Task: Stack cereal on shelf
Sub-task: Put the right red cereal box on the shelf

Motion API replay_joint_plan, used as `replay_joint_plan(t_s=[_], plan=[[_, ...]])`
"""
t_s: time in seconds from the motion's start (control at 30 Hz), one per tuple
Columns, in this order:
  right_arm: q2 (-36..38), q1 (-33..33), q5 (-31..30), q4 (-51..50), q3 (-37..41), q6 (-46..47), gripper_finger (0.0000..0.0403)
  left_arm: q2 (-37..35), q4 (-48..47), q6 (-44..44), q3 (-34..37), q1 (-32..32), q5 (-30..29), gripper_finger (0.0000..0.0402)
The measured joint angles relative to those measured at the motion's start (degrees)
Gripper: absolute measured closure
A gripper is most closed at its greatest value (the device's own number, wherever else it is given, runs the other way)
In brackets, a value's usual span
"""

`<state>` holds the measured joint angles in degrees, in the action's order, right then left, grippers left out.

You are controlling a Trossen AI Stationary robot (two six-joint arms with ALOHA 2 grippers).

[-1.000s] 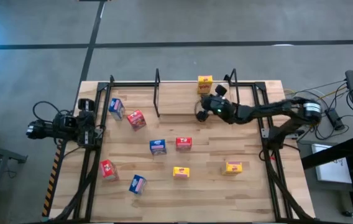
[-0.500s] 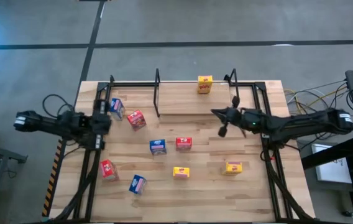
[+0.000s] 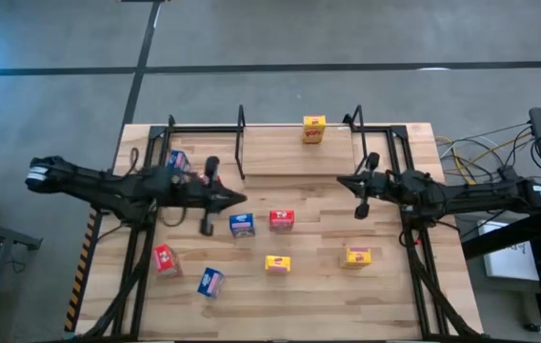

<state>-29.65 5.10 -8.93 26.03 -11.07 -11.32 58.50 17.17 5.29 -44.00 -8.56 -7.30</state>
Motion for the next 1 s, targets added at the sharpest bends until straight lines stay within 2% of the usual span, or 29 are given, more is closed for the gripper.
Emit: replay_joint_plan(t_s=[0.13, 0.23, 0.6, 0.77, 1.0], plan=[[2.4, 0.0, 0.0, 0.0, 0.6, -0.5, 0.0394, 4.6, -9.6, -2.6, -4.7, 0.1, -5.2, 0.0401], [3.3, 0.0, 0.0, -0.3, 0.7, 0.0, 0.0394, 8.2, -15.0, -3.7, -7.5, 0.0, -5.5, 0.0401], [3.4, 0.0, 0.0, -1.3, 0.7, 0.4, 0.0394, 23.0, -22.3, -6.3, -16.0, 0.2, -5.6, 0.0391], [3.4, 0.0, 0.0, -1.8, 0.7, 0.4, 0.0394, 27.2, -25.6, -7.5, -19.5, 0.3, -5.6, 0.0341], [3.4, 0.0, 0.0, -1.8, 0.6, 0.3, 0.0394, 31.7, -28.7, -7.6, -23.9, 0.6, -5.6, 0.0229]])
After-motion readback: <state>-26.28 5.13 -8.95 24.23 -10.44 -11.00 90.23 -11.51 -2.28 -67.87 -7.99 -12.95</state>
